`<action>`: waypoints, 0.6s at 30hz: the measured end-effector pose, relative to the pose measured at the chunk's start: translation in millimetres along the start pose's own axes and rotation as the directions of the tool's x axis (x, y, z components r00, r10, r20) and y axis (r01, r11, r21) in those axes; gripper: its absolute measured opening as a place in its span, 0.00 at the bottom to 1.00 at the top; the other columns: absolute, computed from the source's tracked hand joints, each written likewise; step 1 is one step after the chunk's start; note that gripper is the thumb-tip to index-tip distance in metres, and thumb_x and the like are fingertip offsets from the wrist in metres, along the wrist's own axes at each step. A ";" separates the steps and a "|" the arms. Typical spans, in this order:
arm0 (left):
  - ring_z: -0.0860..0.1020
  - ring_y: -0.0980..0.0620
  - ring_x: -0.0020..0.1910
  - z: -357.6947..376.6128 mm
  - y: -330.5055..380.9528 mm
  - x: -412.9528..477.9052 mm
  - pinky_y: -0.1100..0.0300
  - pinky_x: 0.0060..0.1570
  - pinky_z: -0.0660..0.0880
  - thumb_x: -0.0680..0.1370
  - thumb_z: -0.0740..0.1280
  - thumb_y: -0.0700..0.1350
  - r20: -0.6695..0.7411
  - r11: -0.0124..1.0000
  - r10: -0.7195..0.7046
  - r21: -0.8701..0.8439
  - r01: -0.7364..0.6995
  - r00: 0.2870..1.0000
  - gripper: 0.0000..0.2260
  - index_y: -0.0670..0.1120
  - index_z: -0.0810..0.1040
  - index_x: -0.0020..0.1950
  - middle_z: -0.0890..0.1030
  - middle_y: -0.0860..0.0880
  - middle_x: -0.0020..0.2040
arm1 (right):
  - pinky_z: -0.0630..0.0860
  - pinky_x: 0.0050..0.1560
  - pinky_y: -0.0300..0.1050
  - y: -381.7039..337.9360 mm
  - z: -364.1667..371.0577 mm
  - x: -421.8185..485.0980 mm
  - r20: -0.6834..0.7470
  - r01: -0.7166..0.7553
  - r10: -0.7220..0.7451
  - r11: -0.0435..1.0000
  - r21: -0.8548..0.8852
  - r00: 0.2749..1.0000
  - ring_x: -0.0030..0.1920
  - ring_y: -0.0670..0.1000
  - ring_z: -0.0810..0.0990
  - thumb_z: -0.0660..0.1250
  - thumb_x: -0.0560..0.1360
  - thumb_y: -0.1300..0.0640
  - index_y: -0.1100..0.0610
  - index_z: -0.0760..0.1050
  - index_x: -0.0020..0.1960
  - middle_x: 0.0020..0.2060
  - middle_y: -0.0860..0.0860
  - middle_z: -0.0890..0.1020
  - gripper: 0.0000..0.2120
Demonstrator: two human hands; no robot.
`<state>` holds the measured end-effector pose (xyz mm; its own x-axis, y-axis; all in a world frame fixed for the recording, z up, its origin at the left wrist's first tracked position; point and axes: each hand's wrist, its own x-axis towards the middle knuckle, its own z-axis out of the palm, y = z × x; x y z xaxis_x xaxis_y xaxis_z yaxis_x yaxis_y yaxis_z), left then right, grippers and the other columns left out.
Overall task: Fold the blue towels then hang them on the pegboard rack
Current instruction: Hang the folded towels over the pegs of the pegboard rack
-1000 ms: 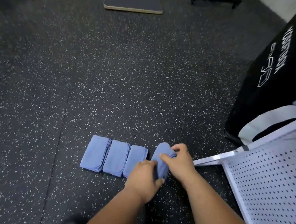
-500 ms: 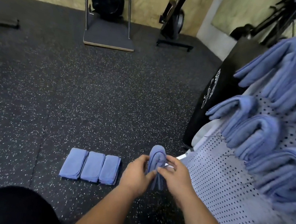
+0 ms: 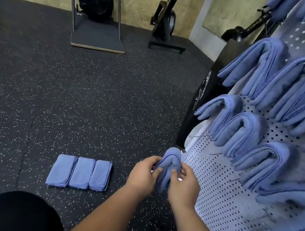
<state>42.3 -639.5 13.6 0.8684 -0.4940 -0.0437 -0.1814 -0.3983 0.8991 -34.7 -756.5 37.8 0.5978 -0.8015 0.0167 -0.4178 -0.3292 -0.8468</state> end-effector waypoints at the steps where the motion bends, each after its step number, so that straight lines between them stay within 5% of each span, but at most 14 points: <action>1: 0.82 0.60 0.50 0.1 0.2 5.9 0.54 0.55 0.80 0.82 0.66 0.49 -0.004 1.000 0.007 -0.005 -0.007 1.000 0.11 0.60 0.79 0.63 0.85 0.62 0.51 | 0.69 0.35 0.27 0.4 2.2 3.0 -0.034 -0.007 0.008 1.000 0.014 0.999 0.41 0.38 0.81 0.72 0.80 0.57 0.51 0.82 0.57 0.40 0.39 0.82 0.07; 5: 0.82 0.56 0.53 -0.9 6.8 38.9 0.50 0.57 0.80 0.80 0.65 0.49 -0.048 0.998 0.061 -0.013 -0.062 0.997 0.14 0.62 0.79 0.64 0.85 0.61 0.54 | 0.73 0.42 0.40 -6.6 17.3 18.0 -0.189 -0.046 0.061 0.995 0.084 0.980 0.45 0.47 0.83 0.72 0.80 0.52 0.47 0.82 0.60 0.46 0.47 0.85 0.09; 8: 0.82 0.54 0.57 -1.7 15.7 70.0 0.48 0.60 0.79 0.79 0.63 0.50 -0.073 0.991 0.130 -0.014 -0.132 0.989 0.17 0.63 0.76 0.66 0.84 0.60 0.57 | 0.69 0.42 0.24 -12.8 27.1 31.5 -0.315 0.000 0.045 0.990 0.141 0.948 0.46 0.47 0.82 0.72 0.80 0.54 0.48 0.84 0.64 0.53 0.48 0.84 0.13; 10: 0.81 0.52 0.58 -0.3 20.8 90.7 0.48 0.60 0.79 0.80 0.63 0.50 -0.063 0.984 0.179 0.006 -0.179 0.982 0.17 0.63 0.75 0.67 0.84 0.58 0.59 | 0.69 0.42 0.24 -15.5 31.8 42.4 -0.364 0.021 0.039 0.987 0.160 0.931 0.46 0.47 0.81 0.72 0.80 0.55 0.49 0.84 0.64 0.54 0.49 0.83 0.13; 15: 0.80 0.53 0.56 15.8 27.4 131.9 0.48 0.59 0.78 0.81 0.64 0.47 -0.027 0.963 0.270 -0.015 -0.270 0.963 0.15 0.60 0.80 0.65 0.84 0.56 0.56 | 0.82 0.52 0.48 -10.8 41.1 77.8 -0.454 0.025 0.117 0.955 0.296 0.883 0.47 0.48 0.85 0.71 0.80 0.53 0.46 0.84 0.65 0.53 0.49 0.85 0.14; 18: 0.81 0.56 0.54 29.5 30.0 150.4 0.50 0.58 0.79 0.82 0.65 0.44 -0.008 0.956 0.290 -0.037 -0.290 0.957 0.15 0.60 0.81 0.64 0.83 0.56 0.56 | 0.84 0.53 0.50 -6.2 44.9 95.6 -0.487 -0.005 0.192 0.934 0.358 0.852 0.45 0.47 0.86 0.71 0.80 0.52 0.44 0.84 0.65 0.53 0.48 0.86 0.14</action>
<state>153.9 -748.6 21.1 0.7822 -0.5818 0.2228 -0.4085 -0.2089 0.8885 55.7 -808.7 20.8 0.0962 -0.9892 0.1110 -0.1477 -0.1244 -0.9812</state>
